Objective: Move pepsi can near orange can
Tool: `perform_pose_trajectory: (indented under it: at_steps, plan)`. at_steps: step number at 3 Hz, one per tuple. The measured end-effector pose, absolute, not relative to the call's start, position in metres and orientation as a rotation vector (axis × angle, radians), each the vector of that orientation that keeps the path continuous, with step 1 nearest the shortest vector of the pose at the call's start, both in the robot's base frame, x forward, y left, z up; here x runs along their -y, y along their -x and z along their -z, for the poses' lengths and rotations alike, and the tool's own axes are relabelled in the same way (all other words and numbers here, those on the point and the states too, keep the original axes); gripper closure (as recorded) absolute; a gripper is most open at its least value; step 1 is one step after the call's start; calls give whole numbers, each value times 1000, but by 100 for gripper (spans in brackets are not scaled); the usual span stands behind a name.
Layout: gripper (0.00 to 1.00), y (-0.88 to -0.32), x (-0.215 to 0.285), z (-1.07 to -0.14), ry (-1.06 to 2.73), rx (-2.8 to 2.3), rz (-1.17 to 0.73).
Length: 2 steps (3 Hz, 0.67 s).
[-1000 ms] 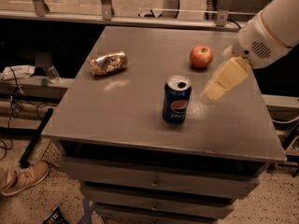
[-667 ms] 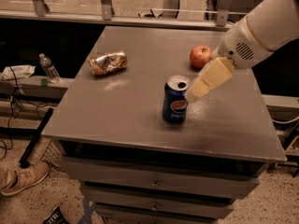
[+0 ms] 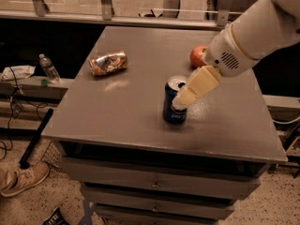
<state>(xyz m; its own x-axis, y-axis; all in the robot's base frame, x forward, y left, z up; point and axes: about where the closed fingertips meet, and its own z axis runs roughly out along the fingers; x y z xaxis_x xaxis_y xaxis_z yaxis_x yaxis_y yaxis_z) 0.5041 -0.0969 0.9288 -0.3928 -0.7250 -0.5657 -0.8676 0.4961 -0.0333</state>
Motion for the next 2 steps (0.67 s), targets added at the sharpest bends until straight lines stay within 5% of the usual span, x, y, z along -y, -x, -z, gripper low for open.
perform_pose_trajectory:
  at_steps: [2]
  plan:
    - [0,-497,93,-924,1173,-2147,-422]
